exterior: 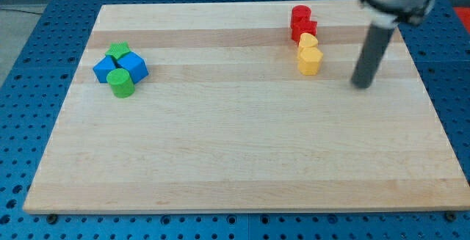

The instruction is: Move the yellow hexagon to the center

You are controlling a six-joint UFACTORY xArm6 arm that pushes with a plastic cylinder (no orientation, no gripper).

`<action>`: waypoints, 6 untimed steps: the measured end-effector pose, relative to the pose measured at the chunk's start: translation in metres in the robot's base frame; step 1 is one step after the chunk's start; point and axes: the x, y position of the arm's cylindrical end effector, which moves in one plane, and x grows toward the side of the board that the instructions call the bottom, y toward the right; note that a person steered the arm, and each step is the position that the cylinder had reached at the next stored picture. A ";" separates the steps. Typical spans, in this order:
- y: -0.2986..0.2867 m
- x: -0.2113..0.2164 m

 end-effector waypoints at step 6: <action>-0.156 -0.009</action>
